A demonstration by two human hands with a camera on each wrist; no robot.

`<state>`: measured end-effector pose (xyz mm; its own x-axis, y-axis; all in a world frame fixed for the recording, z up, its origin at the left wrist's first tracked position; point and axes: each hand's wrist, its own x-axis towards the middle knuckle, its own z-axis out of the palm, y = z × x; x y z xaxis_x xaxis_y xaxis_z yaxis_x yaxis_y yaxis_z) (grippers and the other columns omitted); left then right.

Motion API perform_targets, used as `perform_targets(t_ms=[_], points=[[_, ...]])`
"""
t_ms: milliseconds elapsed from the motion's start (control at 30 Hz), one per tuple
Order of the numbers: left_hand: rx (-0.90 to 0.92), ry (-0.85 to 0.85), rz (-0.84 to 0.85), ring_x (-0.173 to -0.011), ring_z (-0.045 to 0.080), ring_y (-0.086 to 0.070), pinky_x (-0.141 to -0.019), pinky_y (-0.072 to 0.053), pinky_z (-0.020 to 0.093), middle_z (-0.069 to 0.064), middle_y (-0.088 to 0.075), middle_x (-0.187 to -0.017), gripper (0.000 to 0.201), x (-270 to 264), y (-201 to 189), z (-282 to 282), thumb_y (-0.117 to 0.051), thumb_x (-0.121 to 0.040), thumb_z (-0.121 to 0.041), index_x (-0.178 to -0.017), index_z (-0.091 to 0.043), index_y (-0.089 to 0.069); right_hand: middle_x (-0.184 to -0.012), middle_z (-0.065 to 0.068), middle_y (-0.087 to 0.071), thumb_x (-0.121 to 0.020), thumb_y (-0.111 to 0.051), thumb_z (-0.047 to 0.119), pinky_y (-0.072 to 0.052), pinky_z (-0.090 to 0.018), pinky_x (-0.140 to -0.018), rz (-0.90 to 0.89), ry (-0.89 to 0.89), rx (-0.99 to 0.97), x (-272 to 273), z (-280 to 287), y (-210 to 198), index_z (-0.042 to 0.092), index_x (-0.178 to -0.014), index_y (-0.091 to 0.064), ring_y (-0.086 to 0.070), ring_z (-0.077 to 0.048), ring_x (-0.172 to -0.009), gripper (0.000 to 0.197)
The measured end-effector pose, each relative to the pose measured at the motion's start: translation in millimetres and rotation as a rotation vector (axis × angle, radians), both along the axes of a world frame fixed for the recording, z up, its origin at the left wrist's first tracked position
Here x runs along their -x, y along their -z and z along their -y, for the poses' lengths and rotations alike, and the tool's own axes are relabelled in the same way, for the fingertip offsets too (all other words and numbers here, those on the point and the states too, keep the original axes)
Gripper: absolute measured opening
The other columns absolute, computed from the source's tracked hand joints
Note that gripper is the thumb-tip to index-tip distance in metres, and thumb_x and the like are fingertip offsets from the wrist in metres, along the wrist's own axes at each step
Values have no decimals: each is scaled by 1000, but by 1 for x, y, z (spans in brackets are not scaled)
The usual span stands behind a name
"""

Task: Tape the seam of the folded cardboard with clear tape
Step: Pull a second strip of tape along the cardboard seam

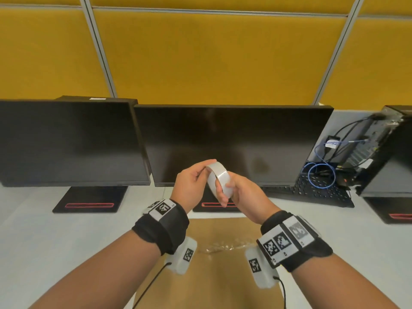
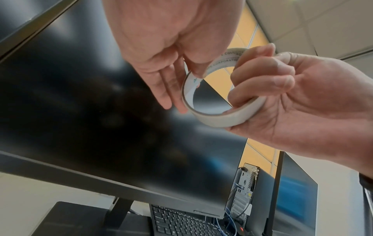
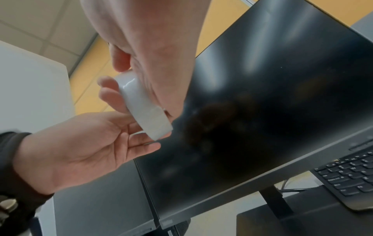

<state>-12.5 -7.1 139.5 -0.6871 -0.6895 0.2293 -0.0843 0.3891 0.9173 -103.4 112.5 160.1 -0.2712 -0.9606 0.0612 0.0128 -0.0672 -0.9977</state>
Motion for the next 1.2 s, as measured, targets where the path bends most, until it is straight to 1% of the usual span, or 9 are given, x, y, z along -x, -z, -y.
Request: perform_targets(t_ms=[133,333,433,500,633,733,1033,1100,1200], points=[[-3,29,12,-105,9,-58,-82,-50,15,-8,-64,-111,28,-4,9,-3,-43,-98,-21,-116,-32,-62,-59,-8,-45,-81,-32,20,-47,-24,-65,26,-10,-16,-6,-5,7,8,-74,-52,-45,-15,-56,24],[-43,45,2,-101,1,-58,-82,-44,7,-12,-63,-107,29,-8,19,-8,-44,-98,-19,-110,-40,-60,-59,-8,-49,-81,-35,21,-45,-34,-79,-28,71,-79,-8,-9,22,10,-71,-54,-48,-17,-60,24],[-61,49,-10,-100,-2,-58,-82,-44,6,-14,-64,-107,28,-9,20,-10,-45,-98,-19,-112,-38,-61,-56,-6,-51,-68,-41,8,-45,-24,-69,-38,157,-111,-10,-9,23,10,-67,-54,-49,-15,-55,12],[-68,60,-15,-92,-10,-58,-72,-43,0,-15,-63,-103,29,-10,19,-12,-44,-98,-17,-114,-33,-62,-57,-11,-48,-62,-43,10,-44,-29,-73,-7,128,-88,-11,-10,27,6,-65,-52,-48,-19,-58,11],[-127,92,-40,-82,-19,-58,-60,-44,0,-13,-62,-98,28,-11,18,-15,-42,-99,-14,-113,-28,-61,-53,-7,-48,-82,-36,25,-44,-32,-74,158,40,-41,-10,-10,33,7,-75,-55,-46,-17,-54,27],[-133,69,-29,-91,-9,-60,-65,-44,0,-14,-62,-101,27,-11,23,-15,-43,-99,-16,-112,-32,-61,-53,-6,-48,-84,-29,23,-45,-32,-74,135,29,-34,-8,-9,34,8,-75,-55,-46,-16,-53,32],[-107,55,-2,-89,-21,-54,-68,-41,-2,-20,-62,-99,27,-10,33,-11,-45,-98,-16,-112,-30,-63,-64,-18,-52,-75,-36,6,-51,-35,-81,-57,89,-76,-6,-12,41,13,-66,-58,-53,-19,-64,26],[-106,58,5,-88,-22,-54,-68,-42,-2,-23,-61,-97,26,-8,33,-10,-45,-98,-16,-110,-32,-63,-65,-19,-50,-72,-35,6,-47,-32,-82,-20,91,-65,-8,-11,42,11,-68,-58,-54,-17,-66,24],[-85,56,35,-88,-21,-53,-69,-42,-2,-24,-59,-95,26,-8,34,-9,-43,-99,-18,-109,-35,-61,-62,-16,-48,-87,-31,18,-43,-34,-85,128,34,-53,-8,-8,43,10,-76,-60,-51,-17,-63,32]])
